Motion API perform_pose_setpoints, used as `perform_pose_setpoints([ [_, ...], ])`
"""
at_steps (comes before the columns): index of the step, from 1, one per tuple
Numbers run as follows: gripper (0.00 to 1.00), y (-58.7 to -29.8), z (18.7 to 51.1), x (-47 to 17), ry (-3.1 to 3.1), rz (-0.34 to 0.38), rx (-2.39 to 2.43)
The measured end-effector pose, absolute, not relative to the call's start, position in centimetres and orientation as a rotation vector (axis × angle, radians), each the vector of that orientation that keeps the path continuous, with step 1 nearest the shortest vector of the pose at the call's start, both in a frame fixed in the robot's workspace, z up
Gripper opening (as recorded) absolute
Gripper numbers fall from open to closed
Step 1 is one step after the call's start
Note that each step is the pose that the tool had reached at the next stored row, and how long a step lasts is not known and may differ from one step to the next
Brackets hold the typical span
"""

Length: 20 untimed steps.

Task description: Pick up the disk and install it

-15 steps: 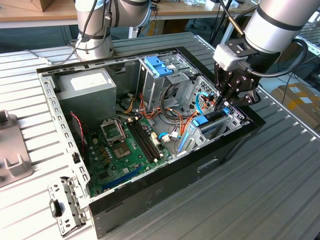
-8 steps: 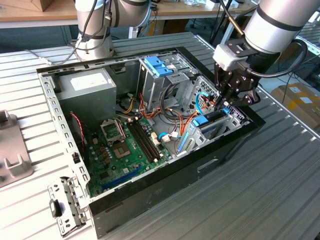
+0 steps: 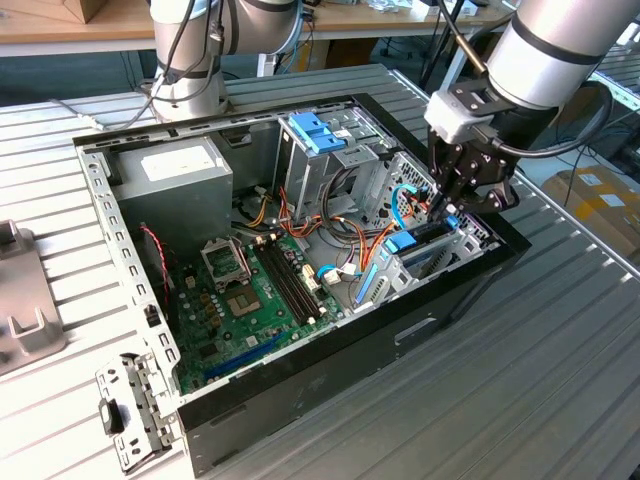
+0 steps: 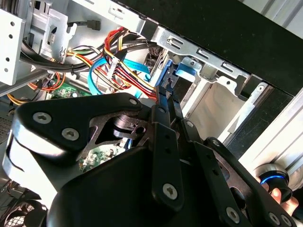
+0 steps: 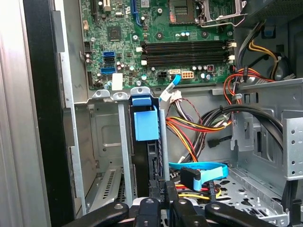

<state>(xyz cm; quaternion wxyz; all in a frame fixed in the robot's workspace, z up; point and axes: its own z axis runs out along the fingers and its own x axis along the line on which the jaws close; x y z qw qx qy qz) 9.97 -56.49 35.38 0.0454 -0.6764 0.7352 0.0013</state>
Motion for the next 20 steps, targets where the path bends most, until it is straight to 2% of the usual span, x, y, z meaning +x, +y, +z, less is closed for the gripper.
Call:
perform_pose_setpoints([
  [20, 0.17, -56.5, 34.92, 9.97, 2.245, 0.004, -2.066],
])
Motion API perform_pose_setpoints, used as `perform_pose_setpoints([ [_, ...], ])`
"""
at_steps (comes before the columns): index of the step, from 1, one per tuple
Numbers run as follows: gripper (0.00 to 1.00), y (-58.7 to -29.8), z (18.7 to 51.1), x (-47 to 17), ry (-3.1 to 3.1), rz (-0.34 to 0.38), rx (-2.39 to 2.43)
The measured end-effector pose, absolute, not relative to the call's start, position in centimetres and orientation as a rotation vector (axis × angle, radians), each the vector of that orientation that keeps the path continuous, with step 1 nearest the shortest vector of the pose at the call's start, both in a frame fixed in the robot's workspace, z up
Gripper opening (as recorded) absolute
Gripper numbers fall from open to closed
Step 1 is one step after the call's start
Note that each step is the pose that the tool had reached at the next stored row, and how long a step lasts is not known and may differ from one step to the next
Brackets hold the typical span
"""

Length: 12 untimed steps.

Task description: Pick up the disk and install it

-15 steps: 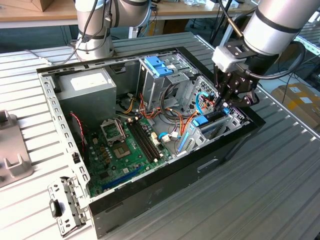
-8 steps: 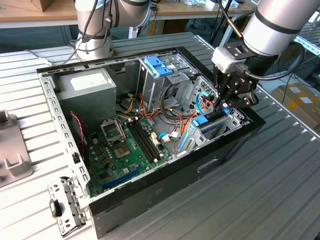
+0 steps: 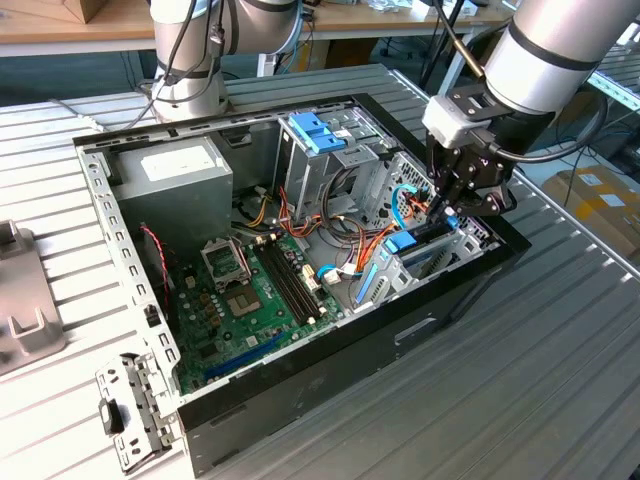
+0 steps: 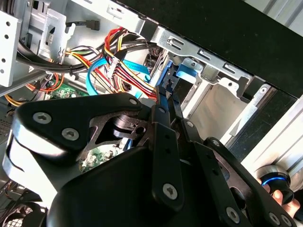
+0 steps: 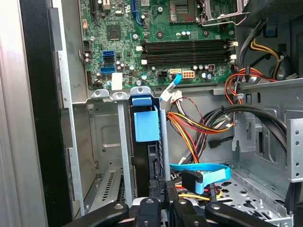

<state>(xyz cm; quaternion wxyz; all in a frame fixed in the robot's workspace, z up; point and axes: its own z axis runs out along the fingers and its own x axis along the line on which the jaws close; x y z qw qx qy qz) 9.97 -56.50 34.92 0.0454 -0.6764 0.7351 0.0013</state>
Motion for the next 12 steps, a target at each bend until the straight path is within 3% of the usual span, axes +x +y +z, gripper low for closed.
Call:
perform_pose_setpoints([
  [12, 0.17, -56.5, 34.64, 9.97, 2.245, 0.004, -2.066],
])
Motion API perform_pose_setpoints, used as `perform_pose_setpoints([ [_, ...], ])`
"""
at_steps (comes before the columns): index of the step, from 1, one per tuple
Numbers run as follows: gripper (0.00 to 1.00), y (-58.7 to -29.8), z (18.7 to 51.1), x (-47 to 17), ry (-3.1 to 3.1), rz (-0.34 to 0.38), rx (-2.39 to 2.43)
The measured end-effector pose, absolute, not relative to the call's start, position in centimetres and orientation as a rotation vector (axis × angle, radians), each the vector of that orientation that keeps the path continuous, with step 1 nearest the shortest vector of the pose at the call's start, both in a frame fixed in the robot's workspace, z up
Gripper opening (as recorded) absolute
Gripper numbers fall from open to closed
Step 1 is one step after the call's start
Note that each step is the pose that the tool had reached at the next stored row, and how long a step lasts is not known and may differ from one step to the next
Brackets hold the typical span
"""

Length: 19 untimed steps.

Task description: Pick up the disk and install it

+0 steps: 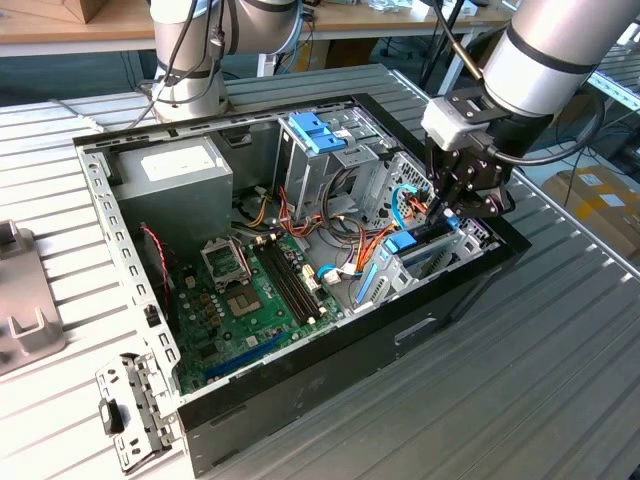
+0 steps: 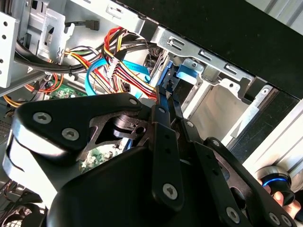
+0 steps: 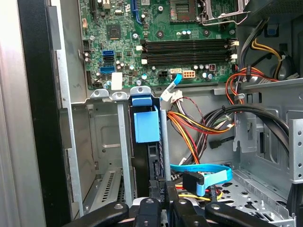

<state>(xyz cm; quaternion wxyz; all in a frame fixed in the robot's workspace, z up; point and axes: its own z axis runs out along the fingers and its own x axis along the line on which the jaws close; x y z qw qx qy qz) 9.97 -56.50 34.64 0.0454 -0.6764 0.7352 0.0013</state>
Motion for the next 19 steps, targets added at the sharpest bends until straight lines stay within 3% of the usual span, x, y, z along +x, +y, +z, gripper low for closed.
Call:
perform_pose_setpoints([
  [19, 0.17, -56.73, 34.53, 9.98, 2.245, 0.005, -2.066],
])
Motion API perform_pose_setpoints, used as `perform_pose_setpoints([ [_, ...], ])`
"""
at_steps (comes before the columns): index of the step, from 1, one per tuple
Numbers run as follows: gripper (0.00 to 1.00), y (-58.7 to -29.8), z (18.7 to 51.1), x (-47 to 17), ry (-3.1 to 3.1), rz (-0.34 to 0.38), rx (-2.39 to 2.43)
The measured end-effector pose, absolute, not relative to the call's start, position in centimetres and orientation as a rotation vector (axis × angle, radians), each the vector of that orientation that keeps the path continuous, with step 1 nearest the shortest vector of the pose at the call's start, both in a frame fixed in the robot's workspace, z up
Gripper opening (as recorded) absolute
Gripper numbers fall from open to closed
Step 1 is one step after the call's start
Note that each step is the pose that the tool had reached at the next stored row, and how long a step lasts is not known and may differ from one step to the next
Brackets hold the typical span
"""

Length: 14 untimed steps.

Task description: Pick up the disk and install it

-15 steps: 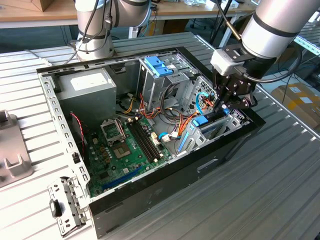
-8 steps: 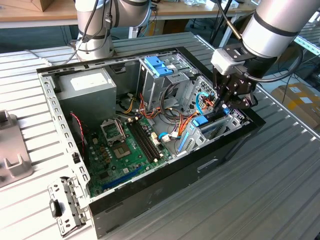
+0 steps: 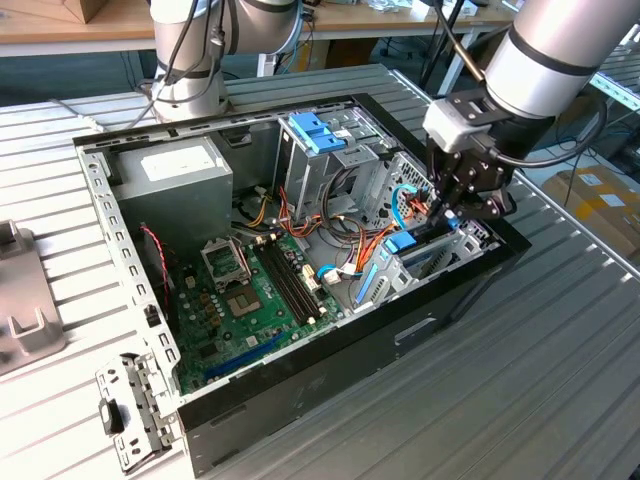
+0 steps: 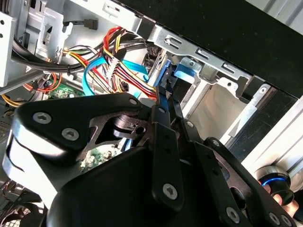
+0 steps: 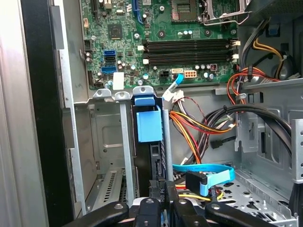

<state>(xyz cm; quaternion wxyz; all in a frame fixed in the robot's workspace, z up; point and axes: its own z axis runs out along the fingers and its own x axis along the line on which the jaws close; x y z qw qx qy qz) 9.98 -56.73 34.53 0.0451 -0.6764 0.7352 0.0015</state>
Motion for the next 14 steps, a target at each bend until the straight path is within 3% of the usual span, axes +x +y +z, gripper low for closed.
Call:
perform_pose_setpoints([
  [14, 0.17, -56.81, 33.99, 9.98, 2.246, 0.006, -2.066],
])
